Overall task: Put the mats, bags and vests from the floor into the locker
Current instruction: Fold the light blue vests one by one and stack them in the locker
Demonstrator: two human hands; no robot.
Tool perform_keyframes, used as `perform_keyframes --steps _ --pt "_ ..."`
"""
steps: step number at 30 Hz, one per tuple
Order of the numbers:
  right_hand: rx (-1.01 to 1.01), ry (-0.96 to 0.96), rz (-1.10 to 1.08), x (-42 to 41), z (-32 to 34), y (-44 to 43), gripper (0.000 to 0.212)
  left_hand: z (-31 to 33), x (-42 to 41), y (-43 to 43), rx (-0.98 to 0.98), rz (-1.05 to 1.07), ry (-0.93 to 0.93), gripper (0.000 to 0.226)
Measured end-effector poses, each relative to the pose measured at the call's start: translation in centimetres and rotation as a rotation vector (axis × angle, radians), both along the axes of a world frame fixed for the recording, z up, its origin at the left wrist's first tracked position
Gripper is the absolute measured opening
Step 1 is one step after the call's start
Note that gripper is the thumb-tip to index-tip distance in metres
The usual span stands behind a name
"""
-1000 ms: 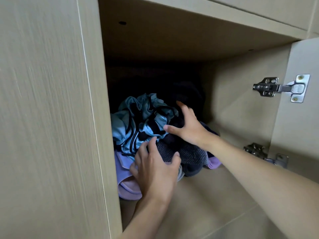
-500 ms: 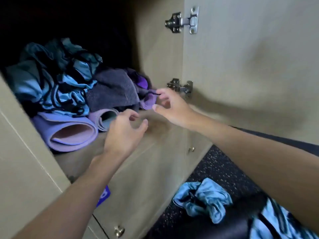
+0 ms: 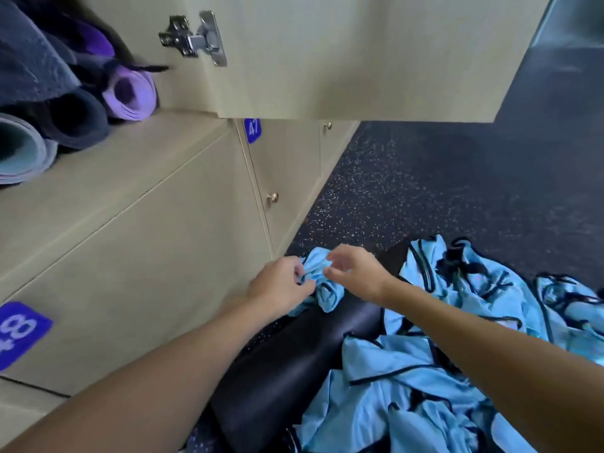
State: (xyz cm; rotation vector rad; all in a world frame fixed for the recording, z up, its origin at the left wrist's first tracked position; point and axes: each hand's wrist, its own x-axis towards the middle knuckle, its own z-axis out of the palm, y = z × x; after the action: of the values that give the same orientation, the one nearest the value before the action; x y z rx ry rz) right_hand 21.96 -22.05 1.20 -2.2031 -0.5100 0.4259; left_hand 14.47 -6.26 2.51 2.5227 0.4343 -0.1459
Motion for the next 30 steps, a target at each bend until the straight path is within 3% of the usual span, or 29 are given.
perform_keyframes --steps 4,8,10,12,15,19,22,26,30 --pt "-0.16 0.035 -0.039 1.0 -6.3 -0.2 0.054 -7.2 -0.1 -0.4 -0.038 -0.049 0.16 0.032" --pt "-0.36 -0.051 0.011 1.6 -9.7 0.4 0.08 -11.6 -0.8 0.0 -0.05 -0.074 0.219 0.056" --pt "-0.477 -0.132 0.06 1.7 -10.5 0.7 0.074 -12.3 -0.6 0.5 -0.071 -0.051 0.186 0.061" --pt "-0.492 -0.16 0.058 2.0 -11.0 0.8 0.053 -12.4 -0.3 0.8 -0.079 -0.076 0.196 0.059" --pt "-0.348 -0.133 -0.03 2.3 -11.3 0.6 0.027 -12.3 -0.3 0.9 -0.053 -0.106 0.201 0.054" --pt "-0.114 -0.079 -0.12 2.3 -8.7 0.2 0.018 -10.8 -0.1 0.8 -0.09 -0.105 0.104 0.063" --pt "0.01 -0.102 -0.11 2.4 -4.4 -0.1 0.008 -7.4 0.8 0.6 -0.139 -0.082 -0.037 0.079" --pt "0.134 -0.126 -0.104 1.9 3.1 -0.5 0.013 0.0 2.1 0.0 -0.137 -0.134 -0.192 0.097" --pt "0.261 -0.189 -0.071 0.1 12.0 -0.7 0.008 7.3 2.2 -0.6 -0.274 -0.183 -0.266 0.113"
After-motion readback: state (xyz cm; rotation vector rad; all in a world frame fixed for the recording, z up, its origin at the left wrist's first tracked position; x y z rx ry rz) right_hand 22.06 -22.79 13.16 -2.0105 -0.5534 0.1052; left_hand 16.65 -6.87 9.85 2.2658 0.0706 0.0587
